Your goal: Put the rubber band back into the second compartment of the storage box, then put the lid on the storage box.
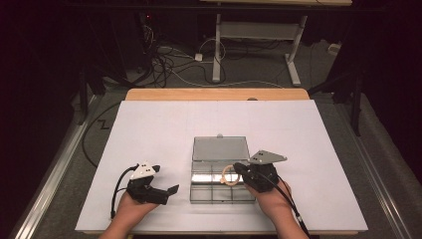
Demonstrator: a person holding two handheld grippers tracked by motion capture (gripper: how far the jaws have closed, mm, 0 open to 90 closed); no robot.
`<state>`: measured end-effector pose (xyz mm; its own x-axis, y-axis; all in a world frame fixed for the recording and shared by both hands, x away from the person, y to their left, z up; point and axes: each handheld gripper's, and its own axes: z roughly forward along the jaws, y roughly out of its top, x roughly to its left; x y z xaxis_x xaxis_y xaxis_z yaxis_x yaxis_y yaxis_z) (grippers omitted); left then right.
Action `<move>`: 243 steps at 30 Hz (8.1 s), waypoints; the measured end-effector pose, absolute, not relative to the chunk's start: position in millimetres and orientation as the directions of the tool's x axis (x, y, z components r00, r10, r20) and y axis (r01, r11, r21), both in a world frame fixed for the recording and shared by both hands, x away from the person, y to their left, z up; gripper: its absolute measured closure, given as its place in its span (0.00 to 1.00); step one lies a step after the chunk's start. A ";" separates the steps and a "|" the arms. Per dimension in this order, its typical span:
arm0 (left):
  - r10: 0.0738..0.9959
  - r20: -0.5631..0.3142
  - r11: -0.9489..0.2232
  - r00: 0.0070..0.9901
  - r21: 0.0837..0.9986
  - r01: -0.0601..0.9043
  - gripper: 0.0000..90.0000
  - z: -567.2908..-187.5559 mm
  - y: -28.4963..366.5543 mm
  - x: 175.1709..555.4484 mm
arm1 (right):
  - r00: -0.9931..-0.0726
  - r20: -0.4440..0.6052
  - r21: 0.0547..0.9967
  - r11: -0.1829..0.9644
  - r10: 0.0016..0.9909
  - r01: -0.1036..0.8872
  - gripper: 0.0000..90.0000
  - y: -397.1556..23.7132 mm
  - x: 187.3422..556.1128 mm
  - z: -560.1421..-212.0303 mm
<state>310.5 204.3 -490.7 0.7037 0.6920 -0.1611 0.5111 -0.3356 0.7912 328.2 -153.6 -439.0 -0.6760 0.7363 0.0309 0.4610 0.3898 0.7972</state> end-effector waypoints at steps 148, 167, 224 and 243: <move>0.726 -0.213 -0.251 0.654 0.803 0.541 0.00 -483.9 200.3 339.8 | -0.522 0.051 0.825 0.258 0.851 0.502 0.00 -245.0 327.3 -467.5; 0.728 -0.223 -0.235 0.648 0.808 0.541 0.00 -473.1 185.8 378.8 | -0.512 0.066 0.830 0.237 0.857 0.505 0.00 -237.8 358.1 -466.6; 0.710 -0.263 -0.260 0.653 0.763 0.591 0.00 -482.9 146.5 411.4 | -0.507 0.372 0.681 0.143 0.778 0.718 0.19 -189.9 422.6 -478.2; 0.706 -0.260 -0.263 0.659 0.768 0.585 0.02 -481.2 147.6 410.4 | -0.493 0.481 0.632 0.104 0.725 0.768 0.35 -189.0 422.6 -479.3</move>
<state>410.4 147.6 -481.2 0.6590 0.7056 -0.2605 0.5846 -0.2626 0.7677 422.6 -189.0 -479.3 -0.4932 0.7250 0.4807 0.7682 0.1037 0.6317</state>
